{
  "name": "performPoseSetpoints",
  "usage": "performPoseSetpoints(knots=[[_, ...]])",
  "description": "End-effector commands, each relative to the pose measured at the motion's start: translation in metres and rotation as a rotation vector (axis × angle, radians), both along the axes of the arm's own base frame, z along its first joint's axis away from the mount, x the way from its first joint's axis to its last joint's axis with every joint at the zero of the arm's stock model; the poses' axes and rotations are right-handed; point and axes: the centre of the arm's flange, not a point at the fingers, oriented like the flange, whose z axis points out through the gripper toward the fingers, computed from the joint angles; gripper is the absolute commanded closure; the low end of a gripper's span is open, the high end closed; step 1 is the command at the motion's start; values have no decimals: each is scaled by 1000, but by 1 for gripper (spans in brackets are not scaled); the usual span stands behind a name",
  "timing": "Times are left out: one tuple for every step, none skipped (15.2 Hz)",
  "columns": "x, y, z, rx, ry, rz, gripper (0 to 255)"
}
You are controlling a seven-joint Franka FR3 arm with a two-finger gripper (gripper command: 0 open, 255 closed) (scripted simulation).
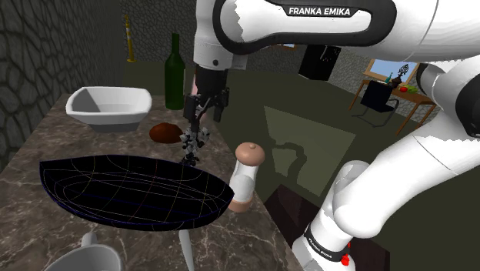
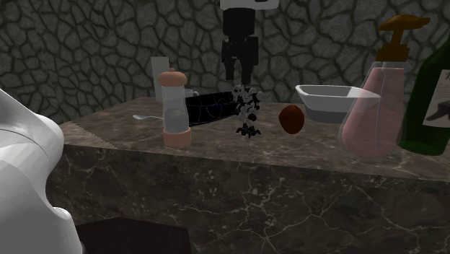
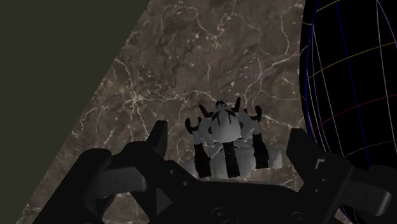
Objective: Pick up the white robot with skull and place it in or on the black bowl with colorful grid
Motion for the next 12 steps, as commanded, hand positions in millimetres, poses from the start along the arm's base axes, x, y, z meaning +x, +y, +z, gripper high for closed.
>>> performPoseSetpoints(knots=[[0,1,-11,0,-1,0,0],[0,1,-16,0,-1,0,0],[0,1,-21,0,-1,0,0],[0,1,-24,0,-1,0,0],[0,1,-24,0,-1,0,0],[0,1,-24,0,-1,0,0],[0,1,-24,0,-1,0,0],[0,1,-24,0,-1,0,0],[0,1,-24,0,-1,0,0],[0,1,-24,0,-1,0,0],[0,1,-24,0,-1,0,0],[0,1,-24,0,-1,0,255]])
